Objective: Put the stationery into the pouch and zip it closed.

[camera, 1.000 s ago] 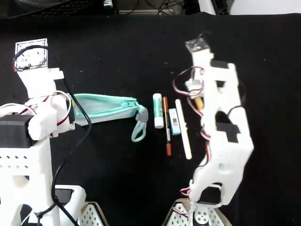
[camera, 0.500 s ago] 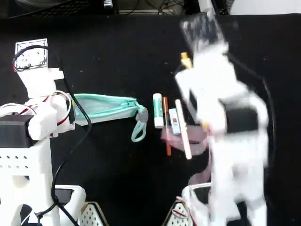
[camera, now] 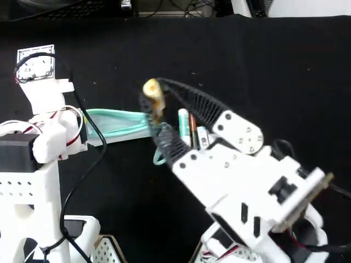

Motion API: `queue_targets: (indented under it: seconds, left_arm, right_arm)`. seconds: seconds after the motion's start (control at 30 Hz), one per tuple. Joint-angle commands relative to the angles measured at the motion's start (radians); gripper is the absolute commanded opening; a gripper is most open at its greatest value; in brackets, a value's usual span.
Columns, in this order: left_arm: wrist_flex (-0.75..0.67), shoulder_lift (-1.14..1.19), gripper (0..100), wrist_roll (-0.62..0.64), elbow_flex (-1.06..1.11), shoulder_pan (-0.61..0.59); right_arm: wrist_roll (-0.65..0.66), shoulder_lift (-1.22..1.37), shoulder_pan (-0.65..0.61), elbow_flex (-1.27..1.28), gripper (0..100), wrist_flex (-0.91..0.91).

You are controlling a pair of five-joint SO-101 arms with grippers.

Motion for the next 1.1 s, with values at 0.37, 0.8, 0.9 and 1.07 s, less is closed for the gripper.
queue_targets:
  seconds: [0.37,0.8,0.9,1.07]
  left_arm:
    - [0.028,-0.002,3,0.005,0.007,-0.004]
    - [0.028,-0.002,3,0.003,0.005,-0.004]
    - [0.026,-0.002,3,0.002,0.005,-0.004]
    - [0.023,-0.002,3,0.003,0.005,-0.004]
  right_arm:
    - [-0.009,0.028,-0.058,0.386,1.3,-0.338]
    - [0.115,0.119,0.005,0.249,13.6,0.084]
    - [0.089,0.157,0.006,0.039,22.9,0.324]
    - [0.083,0.223,0.071,-0.275,17.5,0.522]
